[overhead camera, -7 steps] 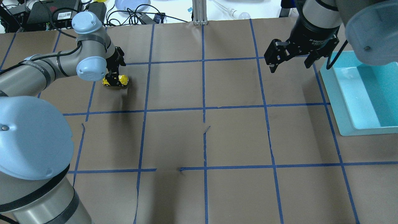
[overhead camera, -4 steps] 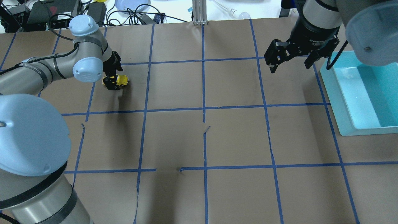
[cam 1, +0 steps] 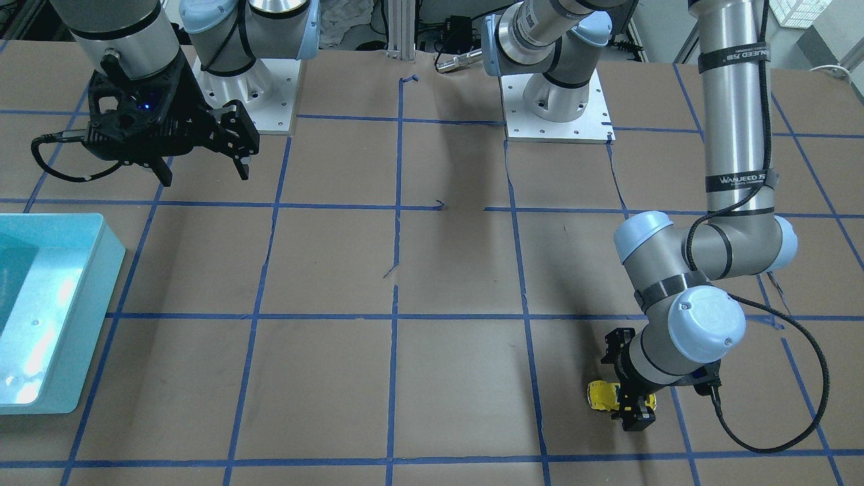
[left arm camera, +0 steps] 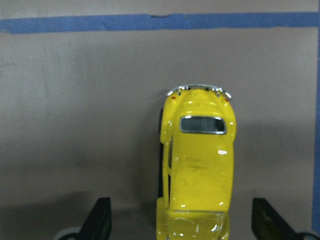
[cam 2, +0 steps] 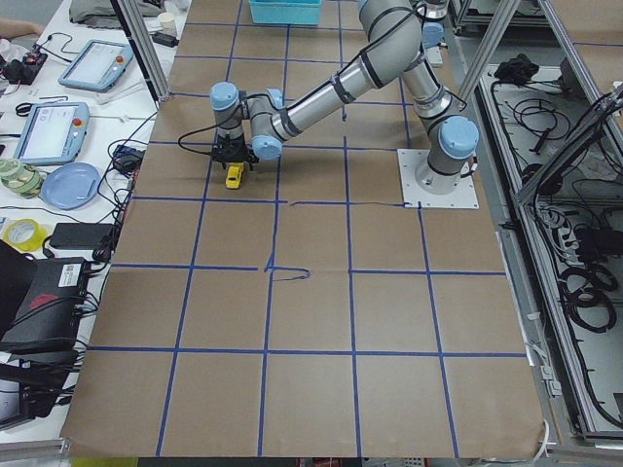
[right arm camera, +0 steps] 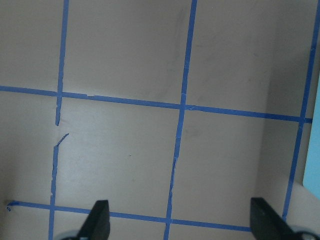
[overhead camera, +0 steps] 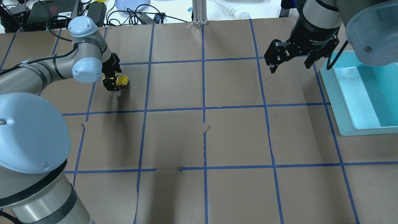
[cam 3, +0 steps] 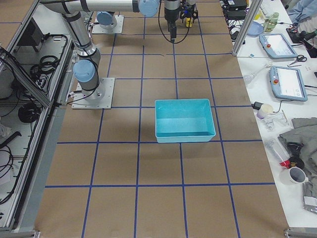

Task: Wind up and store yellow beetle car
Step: 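Close the left gripper around the yellow car's body, then drag the held car back and forth on the table with the left gripper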

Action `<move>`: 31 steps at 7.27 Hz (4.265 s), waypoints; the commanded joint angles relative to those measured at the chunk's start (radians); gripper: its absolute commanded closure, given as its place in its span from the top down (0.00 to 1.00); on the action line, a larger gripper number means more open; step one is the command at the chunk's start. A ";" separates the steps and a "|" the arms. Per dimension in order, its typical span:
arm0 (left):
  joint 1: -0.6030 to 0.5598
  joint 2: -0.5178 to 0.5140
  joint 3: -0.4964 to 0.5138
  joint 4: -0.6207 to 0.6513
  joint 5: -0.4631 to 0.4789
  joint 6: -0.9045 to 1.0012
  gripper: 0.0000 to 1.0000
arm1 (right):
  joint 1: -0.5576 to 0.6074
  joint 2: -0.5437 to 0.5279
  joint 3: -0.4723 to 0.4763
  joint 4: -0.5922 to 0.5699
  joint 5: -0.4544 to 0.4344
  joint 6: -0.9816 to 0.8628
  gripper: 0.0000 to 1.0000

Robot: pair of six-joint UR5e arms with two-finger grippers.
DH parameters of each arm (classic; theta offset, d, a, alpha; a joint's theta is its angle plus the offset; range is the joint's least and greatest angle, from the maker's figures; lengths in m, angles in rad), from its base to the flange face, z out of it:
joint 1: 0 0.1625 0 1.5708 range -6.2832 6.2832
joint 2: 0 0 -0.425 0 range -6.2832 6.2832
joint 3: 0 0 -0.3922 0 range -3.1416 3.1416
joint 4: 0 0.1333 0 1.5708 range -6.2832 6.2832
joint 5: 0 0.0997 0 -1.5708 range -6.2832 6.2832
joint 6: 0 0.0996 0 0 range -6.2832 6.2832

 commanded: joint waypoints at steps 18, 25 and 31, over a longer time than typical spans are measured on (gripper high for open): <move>0.000 -0.022 0.064 -0.040 -0.281 -0.136 0.17 | 0.000 0.002 0.000 0.000 0.000 0.001 1.00; 0.031 -0.033 0.066 -0.054 -0.223 -0.125 0.18 | 0.002 0.000 0.000 -0.002 0.000 0.001 1.00; 0.071 -0.027 0.064 -0.078 -0.164 -0.041 0.21 | 0.000 0.000 0.000 -0.002 0.000 0.001 1.00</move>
